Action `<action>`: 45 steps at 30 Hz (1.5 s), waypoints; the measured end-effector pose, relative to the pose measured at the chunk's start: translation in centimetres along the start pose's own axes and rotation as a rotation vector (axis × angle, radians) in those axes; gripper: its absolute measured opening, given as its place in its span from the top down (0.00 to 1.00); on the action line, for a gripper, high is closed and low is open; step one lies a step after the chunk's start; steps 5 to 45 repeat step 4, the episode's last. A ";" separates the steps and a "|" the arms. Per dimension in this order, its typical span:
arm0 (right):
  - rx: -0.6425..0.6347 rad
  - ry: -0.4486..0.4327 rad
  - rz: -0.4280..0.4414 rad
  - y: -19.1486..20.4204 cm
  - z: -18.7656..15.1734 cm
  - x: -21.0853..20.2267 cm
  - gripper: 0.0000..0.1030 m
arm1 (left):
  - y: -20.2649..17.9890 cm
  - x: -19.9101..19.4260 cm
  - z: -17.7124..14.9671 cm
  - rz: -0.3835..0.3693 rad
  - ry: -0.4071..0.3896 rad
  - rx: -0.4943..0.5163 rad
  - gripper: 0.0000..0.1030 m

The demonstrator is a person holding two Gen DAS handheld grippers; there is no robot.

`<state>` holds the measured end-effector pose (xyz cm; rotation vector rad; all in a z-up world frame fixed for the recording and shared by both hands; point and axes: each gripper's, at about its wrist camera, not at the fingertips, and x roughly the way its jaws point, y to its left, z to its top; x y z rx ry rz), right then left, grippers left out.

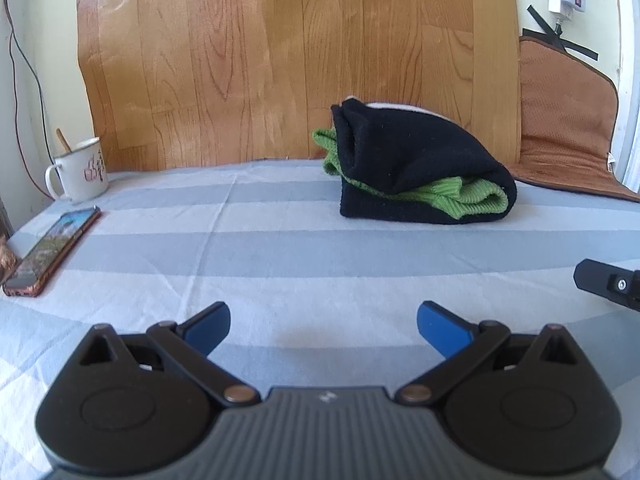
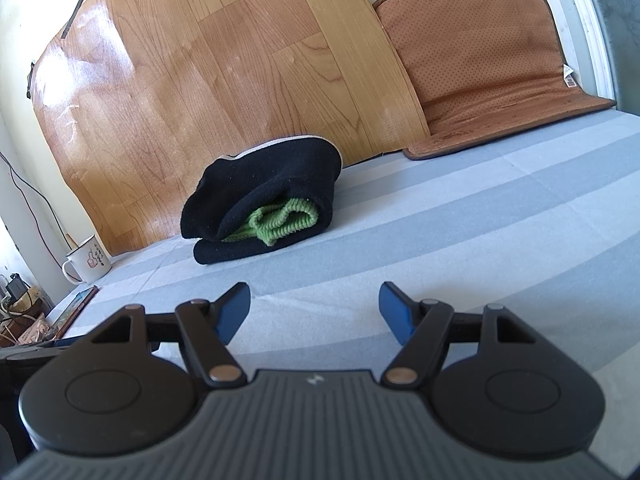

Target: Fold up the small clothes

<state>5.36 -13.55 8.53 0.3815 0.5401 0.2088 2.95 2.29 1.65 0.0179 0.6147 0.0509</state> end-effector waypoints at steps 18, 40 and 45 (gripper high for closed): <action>0.000 0.000 0.000 0.0 0.0 0.0 0.29 | -0.3 0.0 0.0 -0.011 0.000 0.016 0.00; 0.000 0.000 0.000 0.0 0.0 0.0 0.29 | -0.3 0.0 0.0 -0.011 0.000 0.016 0.00; 0.000 0.000 0.000 0.0 0.0 0.0 0.29 | -0.3 0.0 0.0 -0.011 0.000 0.016 0.00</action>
